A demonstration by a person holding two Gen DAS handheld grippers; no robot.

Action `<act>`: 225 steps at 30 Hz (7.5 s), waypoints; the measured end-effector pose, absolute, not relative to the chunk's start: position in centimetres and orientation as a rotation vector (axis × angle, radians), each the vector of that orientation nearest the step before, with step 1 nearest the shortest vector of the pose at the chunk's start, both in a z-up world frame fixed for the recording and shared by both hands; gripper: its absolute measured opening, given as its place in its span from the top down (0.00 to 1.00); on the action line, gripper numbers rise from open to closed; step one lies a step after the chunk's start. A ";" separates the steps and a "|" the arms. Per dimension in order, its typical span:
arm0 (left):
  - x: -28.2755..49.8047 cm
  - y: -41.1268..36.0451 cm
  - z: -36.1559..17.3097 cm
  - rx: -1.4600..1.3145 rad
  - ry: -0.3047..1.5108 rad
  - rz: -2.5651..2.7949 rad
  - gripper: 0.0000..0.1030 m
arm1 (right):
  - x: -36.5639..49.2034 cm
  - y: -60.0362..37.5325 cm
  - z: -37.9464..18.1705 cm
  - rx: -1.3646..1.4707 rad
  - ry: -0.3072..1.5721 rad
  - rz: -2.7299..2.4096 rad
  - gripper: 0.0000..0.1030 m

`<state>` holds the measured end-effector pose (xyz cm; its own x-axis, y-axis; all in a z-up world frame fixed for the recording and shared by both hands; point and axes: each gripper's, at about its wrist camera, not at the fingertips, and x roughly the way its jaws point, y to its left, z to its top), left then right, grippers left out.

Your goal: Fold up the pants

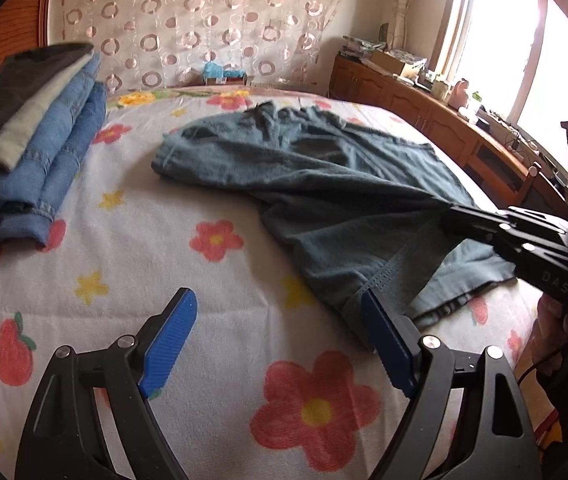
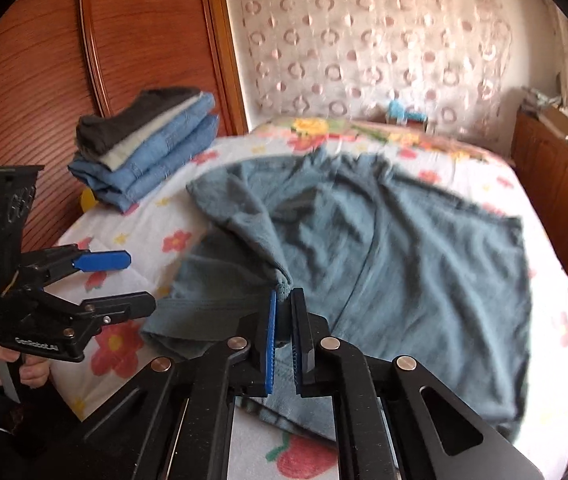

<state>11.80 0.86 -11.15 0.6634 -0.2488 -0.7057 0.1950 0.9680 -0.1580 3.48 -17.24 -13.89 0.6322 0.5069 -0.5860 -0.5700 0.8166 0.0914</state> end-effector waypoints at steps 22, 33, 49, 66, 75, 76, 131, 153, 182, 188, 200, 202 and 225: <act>12.6 -3.6 -7.9 -0.041 0.733 -0.328 0.18 | -1.7 -21.6 -10.2 -0.063 0.462 0.520 0.94; 13.4 -6.0 -7.7 -0.009 0.740 -0.360 0.18 | -3.0 -23.4 -10.1 -0.055 0.454 0.440 0.94; 13.6 -8.3 -9.2 0.047 0.775 -0.378 0.18 | -4.0 -23.9 -12.5 -0.025 0.556 0.365 0.94; 14.1 -8.7 -11.5 0.106 0.823 -0.327 0.18 | -2.8 -24.9 -13.1 0.009 0.678 0.382 0.94; 13.6 -7.8 -10.7 0.067 0.799 -0.331 0.18 | -2.7 -25.6 -12.8 0.031 0.675 0.367 0.87; 13.5 -7.6 -10.5 0.065 0.790 -0.327 0.18 | -2.8 -25.6 -12.7 0.029 0.670 0.362 0.86; 13.0 1.4 -7.1 -0.044 0.642 -0.173 0.18 | 14.0 -10.7 -11.4 -0.288 0.784 0.669 0.79; 13.0 -2.6 -9.4 0.007 0.712 -0.256 0.18 | 19.7 -17.1 -5.5 -0.171 0.658 0.367 0.89; 13.4 -3.9 -10.4 0.035 0.749 -0.272 0.18 | 22.6 -18.0 -9.8 -0.079 0.808 0.293 0.95; 13.5 -3.9 -10.5 0.032 0.752 -0.271 0.18 | 21.9 -19.6 -9.2 -0.103 0.704 0.202 0.96; 13.0 -4.6 -10.4 0.033 0.754 -0.296 0.18 | 15.1 -22.2 -8.8 -0.099 0.731 0.262 0.66; 12.9 -4.8 -10.2 0.033 0.751 -0.304 0.18 | 12.0 -22.7 -8.7 -0.102 0.716 0.314 0.66; 12.0 -9.1 -10.7 0.040 0.825 -0.488 0.56 | -1.6 -25.1 -11.0 0.002 0.723 0.338 0.66</act>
<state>12.04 -9.14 -10.70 0.5749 -0.4013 -0.7131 0.4318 0.8890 -0.1521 -1.59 -25.12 -10.97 0.6977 0.3042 -0.6485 -0.3026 0.9458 0.1181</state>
